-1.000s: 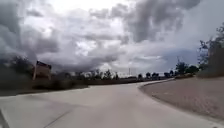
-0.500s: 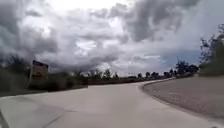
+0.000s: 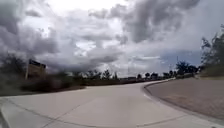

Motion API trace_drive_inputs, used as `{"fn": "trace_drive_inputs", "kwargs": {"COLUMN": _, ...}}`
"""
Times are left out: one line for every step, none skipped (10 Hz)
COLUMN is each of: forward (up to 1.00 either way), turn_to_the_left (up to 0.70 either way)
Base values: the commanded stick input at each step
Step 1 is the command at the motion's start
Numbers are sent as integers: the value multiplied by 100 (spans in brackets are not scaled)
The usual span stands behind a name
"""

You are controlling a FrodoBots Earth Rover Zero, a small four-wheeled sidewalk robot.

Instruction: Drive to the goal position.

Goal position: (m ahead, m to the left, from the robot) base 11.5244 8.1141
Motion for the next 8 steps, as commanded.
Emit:
{"fn": "trace_drive_inputs", "kwargs": {"forward": 85, "turn_to_the_left": 0}}
{"fn": "trace_drive_inputs", "kwargs": {"forward": 85, "turn_to_the_left": 0}}
{"fn": "trace_drive_inputs", "kwargs": {"forward": 85, "turn_to_the_left": 0}}
{"fn": "trace_drive_inputs", "kwargs": {"forward": 85, "turn_to_the_left": 0}}
{"fn": "trace_drive_inputs", "kwargs": {"forward": 85, "turn_to_the_left": 0}}
{"fn": "trace_drive_inputs", "kwargs": {"forward": 85, "turn_to_the_left": 0}}
{"fn": "trace_drive_inputs", "kwargs": {"forward": 85, "turn_to_the_left": 0}}
{"fn": "trace_drive_inputs", "kwargs": {"forward": 85, "turn_to_the_left": 0}}
